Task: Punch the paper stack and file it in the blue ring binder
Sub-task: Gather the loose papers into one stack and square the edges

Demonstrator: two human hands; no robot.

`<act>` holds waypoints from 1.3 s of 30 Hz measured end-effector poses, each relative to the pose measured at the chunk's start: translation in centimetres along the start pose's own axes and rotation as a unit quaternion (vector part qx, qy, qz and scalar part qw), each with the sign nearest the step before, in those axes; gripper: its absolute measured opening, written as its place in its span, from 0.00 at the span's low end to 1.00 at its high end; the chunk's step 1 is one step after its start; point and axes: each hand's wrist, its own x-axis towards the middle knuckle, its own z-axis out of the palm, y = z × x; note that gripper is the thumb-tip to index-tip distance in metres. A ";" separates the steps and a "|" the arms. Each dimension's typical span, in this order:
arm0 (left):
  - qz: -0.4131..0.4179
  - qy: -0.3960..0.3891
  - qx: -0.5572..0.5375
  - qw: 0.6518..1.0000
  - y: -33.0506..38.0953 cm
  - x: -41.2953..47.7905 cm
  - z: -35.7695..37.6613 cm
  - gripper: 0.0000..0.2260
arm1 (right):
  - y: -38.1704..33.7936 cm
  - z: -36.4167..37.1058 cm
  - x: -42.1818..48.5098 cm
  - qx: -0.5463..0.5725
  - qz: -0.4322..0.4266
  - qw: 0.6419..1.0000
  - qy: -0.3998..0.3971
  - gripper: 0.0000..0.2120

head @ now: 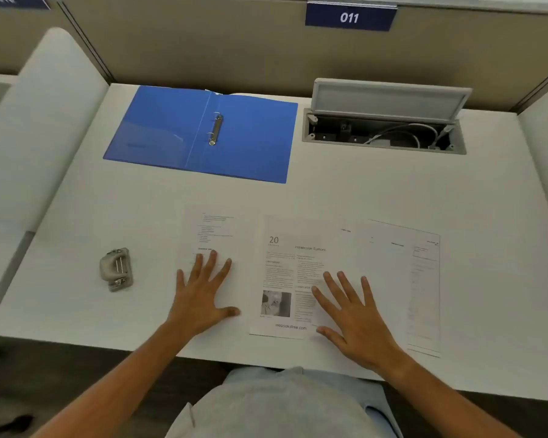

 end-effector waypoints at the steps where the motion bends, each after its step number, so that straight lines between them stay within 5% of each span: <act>1: 0.002 -0.015 0.005 1.000 0.1 0.0 0.0 0.54 | -0.2 0.2 0.0 0.003 0.005 1.000 -0.014 0.39; 16: 0.015 -0.002 -0.003 1.000 2.8 -1.9 1.9 0.65 | -1.6 2.3 0.5 -0.002 0.034 0.999 -0.039 0.37; 26: -0.045 0.001 -0.012 0.999 0.9 -4.8 2.7 0.64 | -6.3 2.7 1.0 -0.059 -0.145 0.987 -0.040 0.40; 39: -0.037 0.011 -0.004 0.999 1.5 -5.4 3.2 0.63 | -9.5 3.8 2.5 -0.118 -0.158 0.968 0.157 0.06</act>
